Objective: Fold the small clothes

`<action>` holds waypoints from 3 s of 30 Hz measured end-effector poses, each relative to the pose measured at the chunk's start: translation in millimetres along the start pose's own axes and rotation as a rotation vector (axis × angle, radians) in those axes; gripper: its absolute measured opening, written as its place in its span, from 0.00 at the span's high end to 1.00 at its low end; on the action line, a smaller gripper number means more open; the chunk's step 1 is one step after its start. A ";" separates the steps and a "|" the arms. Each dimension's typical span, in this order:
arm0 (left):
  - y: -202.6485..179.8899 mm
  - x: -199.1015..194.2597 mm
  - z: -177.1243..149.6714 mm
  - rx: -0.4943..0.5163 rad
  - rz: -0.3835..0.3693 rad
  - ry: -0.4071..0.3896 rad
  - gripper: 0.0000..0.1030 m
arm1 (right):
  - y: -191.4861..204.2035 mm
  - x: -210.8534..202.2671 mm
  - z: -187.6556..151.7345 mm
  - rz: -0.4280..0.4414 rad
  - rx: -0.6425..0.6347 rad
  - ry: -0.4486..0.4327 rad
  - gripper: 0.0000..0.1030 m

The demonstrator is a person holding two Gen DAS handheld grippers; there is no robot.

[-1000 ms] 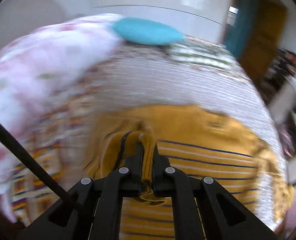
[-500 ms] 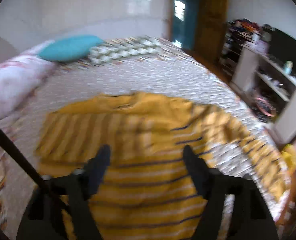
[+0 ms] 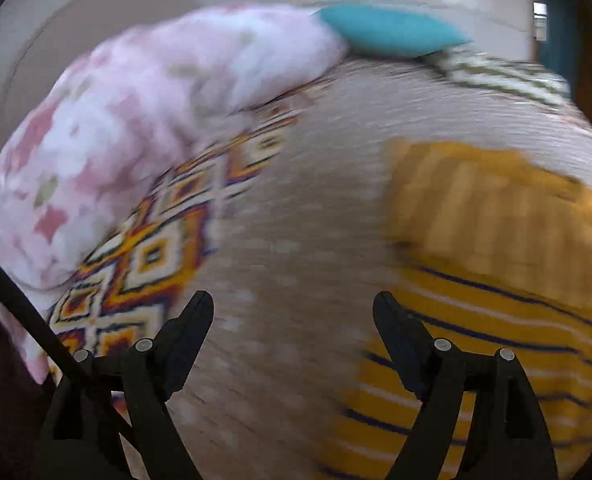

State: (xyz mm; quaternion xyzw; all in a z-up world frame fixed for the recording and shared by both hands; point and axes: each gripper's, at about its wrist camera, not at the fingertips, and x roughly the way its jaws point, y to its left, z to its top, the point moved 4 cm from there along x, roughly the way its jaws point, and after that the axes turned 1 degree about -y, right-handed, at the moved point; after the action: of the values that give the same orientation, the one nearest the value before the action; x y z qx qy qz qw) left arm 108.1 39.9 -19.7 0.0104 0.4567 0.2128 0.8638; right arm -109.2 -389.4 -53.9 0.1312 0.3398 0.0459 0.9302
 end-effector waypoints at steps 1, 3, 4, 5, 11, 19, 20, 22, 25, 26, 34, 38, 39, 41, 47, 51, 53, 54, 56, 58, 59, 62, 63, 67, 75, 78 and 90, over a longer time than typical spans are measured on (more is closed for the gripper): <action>15.8 13.6 2.3 -0.023 0.012 0.017 0.21 | 0.9 1.3 1.0 -0.009 -0.006 0.006 0.28; 42.3 44.5 6.9 -0.099 0.019 0.049 0.21 | 3.4 1.3 2.7 -0.019 -0.015 0.015 0.28; 50.0 55.0 12.3 -0.133 0.013 0.055 0.21 | 4.4 1.7 4.2 -0.026 -0.022 0.019 0.28; 62.2 69.1 12.7 -0.176 0.003 0.065 0.21 | 6.0 1.9 6.1 -0.039 -0.034 0.021 0.28; 90.2 112.1 6.0 -0.302 -0.039 0.103 0.00 | 16.8 8.8 23.1 -0.099 -0.080 0.038 0.28; 94.4 116.7 0.6 -0.342 -0.087 0.103 0.00 | 44.5 27.7 50.1 -0.099 -0.105 0.064 0.27; 95.1 117.2 1.4 -0.344 -0.090 0.102 0.00 | 46.8 31.1 52.4 -0.100 -0.104 0.066 0.26; 95.9 117.7 2.3 -0.342 -0.088 0.102 0.00 | 49.9 36.3 56.3 -0.101 -0.095 0.065 0.27; 95.7 115.8 1.6 -0.344 -0.090 0.099 0.00 | 51.9 42.0 61.2 -0.090 -0.072 0.065 0.26; 96.6 115.4 1.3 -0.344 -0.090 0.099 0.00 | 52.4 44.0 62.2 -0.084 -0.068 0.067 0.26; 94.3 116.6 1.9 -0.344 -0.090 0.099 0.00 | 72.8 61.5 72.2 -0.005 -0.077 0.077 0.26; 95.2 116.7 1.9 -0.344 -0.091 0.099 0.00 | 83.9 65.1 81.4 0.033 -0.084 0.065 0.26; 94.8 116.6 1.9 -0.345 -0.091 0.099 0.00 | 85.8 66.9 83.9 0.038 -0.075 0.065 0.26; 95.2 116.6 1.9 -0.344 -0.091 0.100 0.00 | 88.1 69.7 87.3 0.047 -0.061 0.066 0.26; 95.3 116.6 1.8 -0.344 -0.091 0.100 0.00 | 84.7 79.2 92.6 0.081 0.020 0.094 0.25; 94.9 116.5 1.8 -0.344 -0.091 0.101 0.00 | 83.2 81.3 92.7 0.087 0.045 0.097 0.25; 95.8 116.7 1.8 -0.344 -0.091 0.101 0.00 | 82.8 82.9 93.2 0.084 0.041 0.096 0.25; 95.1 116.6 1.8 -0.344 -0.091 0.101 0.00 | 82.8 84.0 93.2 0.084 0.039 0.097 0.25; 95.8 116.7 1.8 -0.344 -0.091 0.101 0.00 | 81.1 86.7 93.1 0.090 0.048 0.099 0.24; 95.7 116.7 1.8 -0.344 -0.091 0.101 0.00 | 78.4 90.4 91.9 0.095 0.064 0.106 0.24; 95.0 116.5 1.8 -0.344 -0.091 0.102 0.00 | 76.5 91.7 91.6 0.101 0.073 0.110 0.24; 95.0 116.5 1.8 -0.344 -0.091 0.102 0.00 | 74.3 96.0 90.1 0.126 0.095 0.123 0.24; 95.0 116.5 1.9 -0.344 -0.091 0.102 0.00 | 74.0 96.8 89.6 0.129 0.094 0.124 0.24; 95.6 116.7 1.8 -0.344 -0.091 0.102 0.00 | 70.3 96.4 86.8 0.129 0.100 0.124 0.24; 95.1 116.5 1.8 -0.344 -0.091 0.103 0.00 | 66.0 101.7 80.2 0.170 0.148 0.123 0.23; 94.5 116.4 1.8 -0.344 -0.091 0.103 0.00 | 68.2 104.1 77.7 0.177 0.136 0.129 0.23; 95.1 116.5 1.8 -0.344 -0.091 0.103 0.00 | 67.2 106.4 72.0 0.175 0.133 0.123 0.23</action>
State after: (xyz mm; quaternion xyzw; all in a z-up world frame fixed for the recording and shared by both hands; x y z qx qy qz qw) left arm 132.9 170.6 -89.9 -0.1688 0.4573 0.2487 0.8370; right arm 18.8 -321.5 -48.5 0.2185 0.3858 0.1121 0.8893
